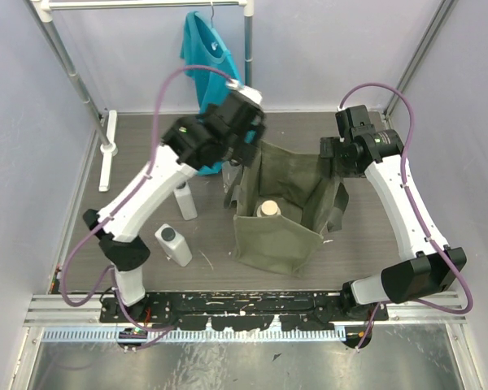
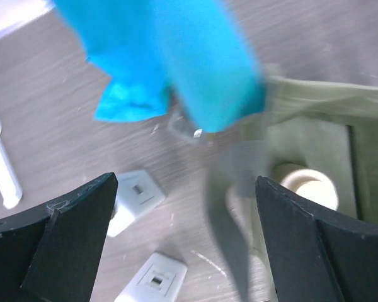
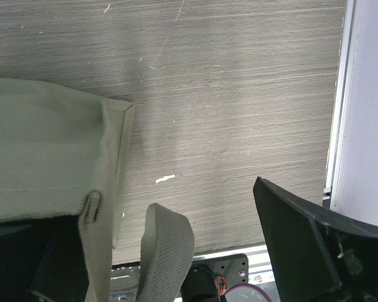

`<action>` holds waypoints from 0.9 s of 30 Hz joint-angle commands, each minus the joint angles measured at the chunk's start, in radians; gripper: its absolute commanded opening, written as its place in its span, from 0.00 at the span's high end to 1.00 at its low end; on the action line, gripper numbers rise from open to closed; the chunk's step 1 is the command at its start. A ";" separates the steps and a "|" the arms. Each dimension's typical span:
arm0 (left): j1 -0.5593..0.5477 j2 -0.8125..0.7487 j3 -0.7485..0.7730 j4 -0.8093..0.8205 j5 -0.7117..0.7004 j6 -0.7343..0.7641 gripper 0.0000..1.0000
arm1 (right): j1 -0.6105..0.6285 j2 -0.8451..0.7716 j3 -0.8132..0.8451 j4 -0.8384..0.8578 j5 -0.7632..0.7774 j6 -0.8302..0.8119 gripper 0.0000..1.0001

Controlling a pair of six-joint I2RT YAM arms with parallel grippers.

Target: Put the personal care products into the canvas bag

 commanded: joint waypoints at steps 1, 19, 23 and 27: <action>0.193 -0.129 -0.041 -0.174 0.057 -0.177 0.02 | -0.001 -0.001 0.004 0.013 0.028 -0.006 0.00; 0.443 -0.251 -0.642 -0.042 0.255 -0.351 0.02 | -0.001 0.018 -0.005 0.003 0.037 -0.014 0.00; 0.467 -0.240 -0.729 0.044 0.285 -0.371 0.02 | -0.002 0.014 -0.014 0.002 0.041 -0.017 0.00; 0.482 -0.222 -0.776 0.121 0.310 -0.371 0.02 | -0.002 0.009 -0.020 0.001 0.036 -0.015 0.00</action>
